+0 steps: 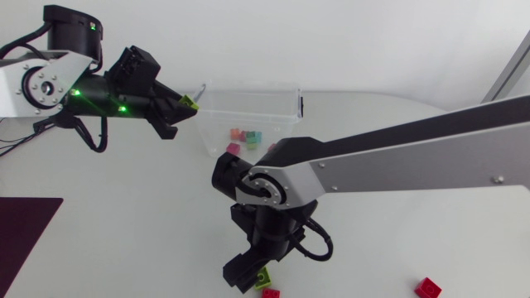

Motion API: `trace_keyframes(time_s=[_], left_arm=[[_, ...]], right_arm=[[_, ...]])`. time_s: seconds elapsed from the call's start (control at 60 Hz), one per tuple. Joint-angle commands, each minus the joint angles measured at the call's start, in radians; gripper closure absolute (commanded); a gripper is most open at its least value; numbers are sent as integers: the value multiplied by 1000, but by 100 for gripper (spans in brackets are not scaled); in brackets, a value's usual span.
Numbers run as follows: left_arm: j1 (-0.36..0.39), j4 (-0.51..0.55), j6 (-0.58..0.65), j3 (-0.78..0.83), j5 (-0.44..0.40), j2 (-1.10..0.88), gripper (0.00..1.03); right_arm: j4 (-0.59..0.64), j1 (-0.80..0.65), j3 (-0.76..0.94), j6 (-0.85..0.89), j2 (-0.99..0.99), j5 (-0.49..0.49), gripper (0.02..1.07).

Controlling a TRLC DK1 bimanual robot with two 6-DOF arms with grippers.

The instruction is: Pick up the duplo bricks and place them in the container

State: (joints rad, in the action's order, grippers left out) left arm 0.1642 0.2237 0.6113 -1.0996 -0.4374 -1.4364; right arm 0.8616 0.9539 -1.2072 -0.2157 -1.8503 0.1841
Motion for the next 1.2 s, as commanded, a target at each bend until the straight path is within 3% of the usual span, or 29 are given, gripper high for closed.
trace_keyframes(time_s=[0.0,0.367,0.483,0.6,0.667,0.733,0.833,1.05,1.117,1.183], left_arm=[[8,-38,-59,-52,-7,-47,87],[43,-75,-127,-217,-7,-217,85],[55,-84,-130,-232,-4,-266,85],[69,-106,-136,-250,8,-317,82],[75,-119,-142,-269,19,-345,82],[84,-124,-147,-309,37,-384,82],[92,-127,-156,-355,52,-427,82],[100,-138,-176,-436,83,-498,81],[100,-138,-182,-460,95,-518,67],[101,-138,-182,-474,111,-532,33]], right_arm=[[31,9,-29,-28,-36,-9,7],[63,39,-68,-36,-113,-14,19],[62,39,-66,-37,-116,-29,41],[51,39,-64,-36,-112,-57,70],[51,39,-61,-34,-112,-57,72],[48,40,-55,-28,-109,-60,82],[34,39,-35,-25,-86,-58,89],[14,37,11,-14,-24,-51,91],[14,34,18,-11,3,-51,92],[14,26,23,-8,28,-51,92]])
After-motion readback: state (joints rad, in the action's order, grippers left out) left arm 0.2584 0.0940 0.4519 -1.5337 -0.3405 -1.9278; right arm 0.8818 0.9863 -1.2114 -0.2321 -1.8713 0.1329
